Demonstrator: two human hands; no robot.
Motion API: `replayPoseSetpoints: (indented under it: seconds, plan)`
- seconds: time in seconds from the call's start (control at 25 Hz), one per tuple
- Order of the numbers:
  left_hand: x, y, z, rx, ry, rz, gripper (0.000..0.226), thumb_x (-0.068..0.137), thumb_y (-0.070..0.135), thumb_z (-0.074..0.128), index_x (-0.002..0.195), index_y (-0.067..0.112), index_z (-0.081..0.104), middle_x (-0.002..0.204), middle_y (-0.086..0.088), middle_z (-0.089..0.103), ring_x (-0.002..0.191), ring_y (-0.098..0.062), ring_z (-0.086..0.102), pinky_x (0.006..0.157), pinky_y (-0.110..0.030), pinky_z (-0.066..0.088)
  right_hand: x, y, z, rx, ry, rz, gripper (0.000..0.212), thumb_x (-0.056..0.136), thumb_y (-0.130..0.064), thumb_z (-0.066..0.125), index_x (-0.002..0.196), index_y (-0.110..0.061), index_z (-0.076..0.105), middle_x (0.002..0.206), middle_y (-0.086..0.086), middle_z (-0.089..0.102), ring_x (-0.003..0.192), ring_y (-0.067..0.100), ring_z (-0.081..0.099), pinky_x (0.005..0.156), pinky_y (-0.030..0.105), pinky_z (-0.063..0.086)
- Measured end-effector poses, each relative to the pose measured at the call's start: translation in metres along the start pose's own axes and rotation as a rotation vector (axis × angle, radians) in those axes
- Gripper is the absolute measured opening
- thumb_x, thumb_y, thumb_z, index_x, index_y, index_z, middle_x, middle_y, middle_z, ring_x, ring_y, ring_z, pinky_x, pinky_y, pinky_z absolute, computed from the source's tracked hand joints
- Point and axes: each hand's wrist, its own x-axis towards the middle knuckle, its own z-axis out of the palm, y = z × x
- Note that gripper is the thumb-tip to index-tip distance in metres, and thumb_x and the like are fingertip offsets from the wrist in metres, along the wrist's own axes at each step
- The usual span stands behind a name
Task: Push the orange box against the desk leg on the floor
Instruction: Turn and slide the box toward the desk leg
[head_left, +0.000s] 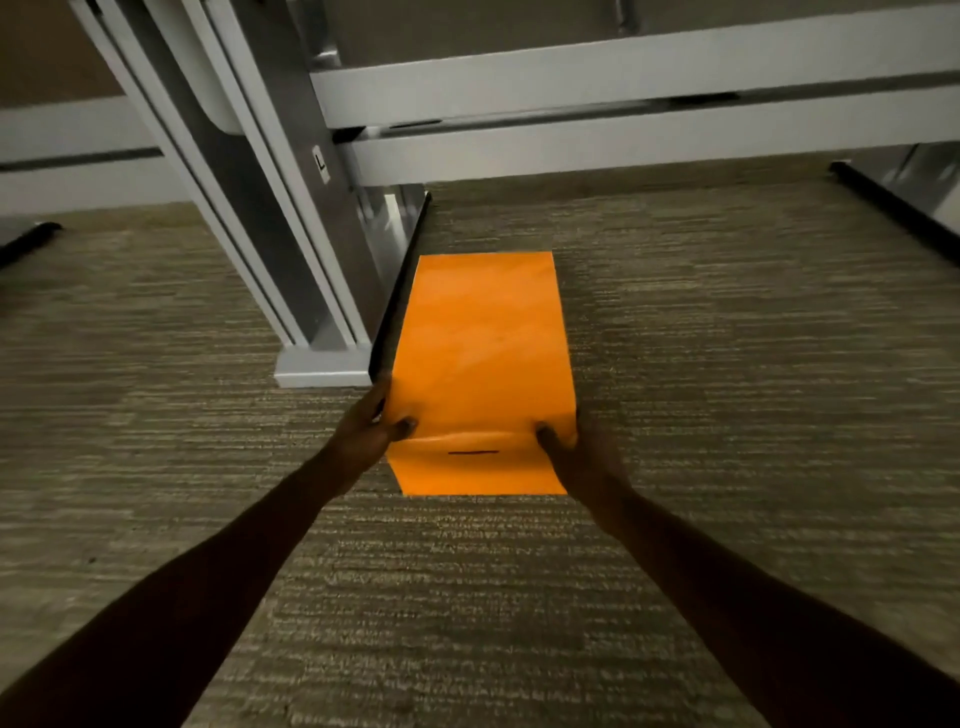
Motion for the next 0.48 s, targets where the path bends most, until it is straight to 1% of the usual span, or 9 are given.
replayPoseSetpoints:
  seconds: [0.04, 0.08, 0.12, 0.16, 0.2, 0.24, 0.28, 0.36, 0.48]
  plan:
    - [-0.002, -0.004, 0.003, 0.021, 0.009, 0.042, 0.086, 0.092, 0.015, 0.072, 0.162, 0.031, 0.027, 0.163, 0.001, 0.041, 0.146, -0.023, 0.047, 0.119, -0.053, 0.041, 0.0, 0.005, -0.004, -0.035, -0.031, -0.008, 0.055, 0.096, -0.045, 0.062, 0.143, -0.018, 0.051, 0.135, 0.006, 0.06, 0.123, 0.029, 0.058, 0.103, 0.042, 0.046]
    - [-0.006, -0.007, 0.008, 0.106, 0.013, 0.098, 0.094, 0.087, 0.025, 0.078, 0.162, 0.038, 0.022, 0.163, 0.007, 0.039, 0.146, -0.014, 0.045, 0.121, -0.048, 0.039, 0.001, 0.008, -0.01, -0.083, -0.045, -0.01, 0.053, 0.094, -0.048, 0.062, 0.136, -0.016, 0.055, 0.123, 0.006, 0.065, 0.115, 0.029, 0.061, 0.096, 0.042, 0.05]
    - [-0.011, -0.009, 0.013, 0.249, 0.018, 0.134, 0.108, 0.081, 0.035, 0.082, 0.162, 0.04, 0.011, 0.168, 0.008, 0.028, 0.149, -0.009, 0.037, 0.121, -0.043, 0.036, 0.003, 0.008, -0.016, -0.116, -0.047, 0.008, 0.055, 0.092, -0.052, 0.063, 0.133, -0.015, 0.055, 0.113, 0.004, 0.066, 0.108, 0.028, 0.064, 0.089, 0.04, 0.053]
    - [-0.014, -0.012, 0.016, 0.432, 0.038, 0.14, 0.126, 0.076, 0.042, 0.086, 0.164, 0.033, -0.005, 0.173, 0.002, 0.01, 0.152, -0.012, 0.025, 0.121, -0.045, 0.033, 0.005, 0.006, -0.02, -0.119, -0.053, 0.037, 0.062, 0.09, -0.054, 0.064, 0.137, -0.015, 0.051, 0.113, 0.003, 0.064, 0.107, 0.028, 0.063, 0.087, 0.039, 0.053]
    - [-0.016, -0.016, 0.018, 0.567, 0.06, 0.139, 0.14, 0.072, 0.045, 0.088, 0.163, 0.024, -0.016, 0.174, -0.005, -0.006, 0.154, -0.019, 0.016, 0.121, -0.048, 0.031, 0.007, 0.001, -0.021, -0.087, -0.071, 0.064, 0.071, 0.089, -0.054, 0.066, 0.146, -0.018, 0.042, 0.124, 0.004, 0.061, 0.115, 0.029, 0.06, 0.093, 0.041, 0.052]
    - [-0.017, -0.017, 0.019, 0.608, 0.07, 0.134, 0.145, 0.07, 0.047, 0.09, 0.162, 0.017, -0.019, 0.173, -0.01, -0.008, 0.156, -0.025, 0.014, 0.121, -0.049, 0.031, 0.01, -0.006, -0.017, -0.029, -0.089, 0.093, 0.078, 0.09, -0.054, 0.065, 0.153, -0.022, 0.033, 0.14, 0.004, 0.053, 0.127, 0.031, 0.054, 0.102, 0.046, 0.049]
    - [-0.016, -0.019, 0.019, 0.591, 0.088, 0.126, 0.143, 0.07, 0.048, 0.09, 0.164, 0.014, -0.013, 0.173, -0.013, 0.001, 0.157, -0.029, 0.018, 0.122, -0.048, 0.032, 0.012, -0.013, -0.01, 0.035, -0.095, 0.119, 0.081, 0.091, -0.052, 0.064, 0.157, -0.025, 0.026, 0.153, 0.005, 0.043, 0.137, 0.032, 0.046, 0.11, 0.051, 0.043]
    - [-0.009, -0.015, 0.014, 0.576, 0.119, 0.092, 0.129, 0.074, 0.051, 0.086, 0.166, 0.014, 0.003, 0.17, -0.012, 0.024, 0.154, -0.033, 0.03, 0.12, -0.044, 0.037, 0.016, -0.021, 0.01, 0.121, -0.063, 0.139, 0.08, 0.095, -0.045, 0.062, 0.16, -0.025, 0.019, 0.163, 0.007, 0.03, 0.145, 0.032, 0.035, 0.119, 0.051, 0.032]
    - [-0.009, -0.014, -0.002, 0.534, 0.183, 0.109, 0.118, 0.074, 0.047, 0.087, 0.164, 0.017, 0.017, 0.163, -0.012, 0.04, 0.148, -0.034, 0.041, 0.115, -0.043, 0.042, 0.009, -0.018, 0.037, 0.191, -0.011, 0.12, 0.075, 0.097, -0.037, 0.063, 0.159, -0.023, 0.023, 0.162, 0.008, 0.032, 0.145, 0.03, 0.036, 0.119, 0.047, 0.031]
